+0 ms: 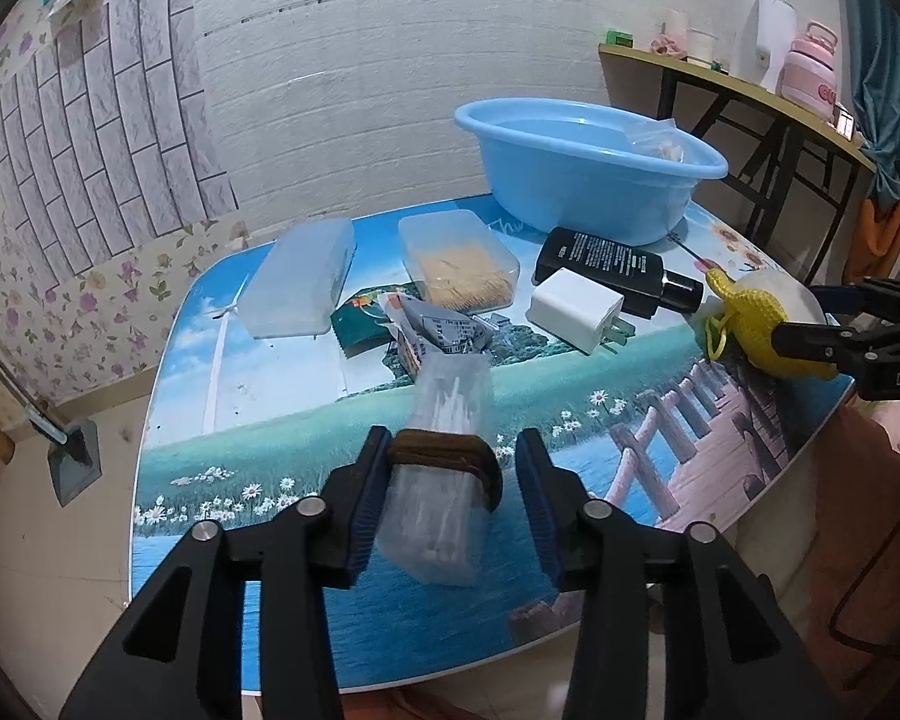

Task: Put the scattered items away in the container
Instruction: 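Carry the clear bag and white doll to the basin and release them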

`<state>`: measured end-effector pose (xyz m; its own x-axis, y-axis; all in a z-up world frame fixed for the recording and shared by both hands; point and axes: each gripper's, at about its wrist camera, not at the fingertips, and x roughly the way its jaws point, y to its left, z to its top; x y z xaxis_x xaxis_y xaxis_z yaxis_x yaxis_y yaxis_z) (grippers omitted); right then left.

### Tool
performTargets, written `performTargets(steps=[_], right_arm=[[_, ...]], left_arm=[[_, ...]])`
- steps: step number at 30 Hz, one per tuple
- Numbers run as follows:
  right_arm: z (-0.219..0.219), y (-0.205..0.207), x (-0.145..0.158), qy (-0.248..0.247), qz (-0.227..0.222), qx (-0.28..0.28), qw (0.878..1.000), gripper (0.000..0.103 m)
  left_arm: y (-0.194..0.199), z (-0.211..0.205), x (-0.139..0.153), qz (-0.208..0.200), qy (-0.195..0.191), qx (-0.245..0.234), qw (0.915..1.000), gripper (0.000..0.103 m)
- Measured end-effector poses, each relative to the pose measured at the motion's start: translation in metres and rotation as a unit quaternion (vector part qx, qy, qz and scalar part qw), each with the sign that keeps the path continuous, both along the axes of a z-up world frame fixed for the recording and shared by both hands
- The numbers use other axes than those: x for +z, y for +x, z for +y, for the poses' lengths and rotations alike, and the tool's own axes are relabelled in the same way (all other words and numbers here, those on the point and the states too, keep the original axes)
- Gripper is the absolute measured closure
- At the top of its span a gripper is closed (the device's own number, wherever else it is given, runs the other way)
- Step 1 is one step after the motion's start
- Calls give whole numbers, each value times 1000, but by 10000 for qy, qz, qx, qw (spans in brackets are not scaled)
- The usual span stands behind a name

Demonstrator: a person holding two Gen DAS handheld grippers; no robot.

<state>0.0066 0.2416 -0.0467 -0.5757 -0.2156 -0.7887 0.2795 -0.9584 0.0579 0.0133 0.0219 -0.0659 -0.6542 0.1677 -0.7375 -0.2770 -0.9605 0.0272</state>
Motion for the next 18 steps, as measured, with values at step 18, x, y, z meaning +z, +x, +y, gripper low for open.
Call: performTargets(steps=[18], right_arm=[[-6,0,-1,148,34,40,9999,23]], left_arm=[[-7,1,-21,-307,77,-12,9995,55]])
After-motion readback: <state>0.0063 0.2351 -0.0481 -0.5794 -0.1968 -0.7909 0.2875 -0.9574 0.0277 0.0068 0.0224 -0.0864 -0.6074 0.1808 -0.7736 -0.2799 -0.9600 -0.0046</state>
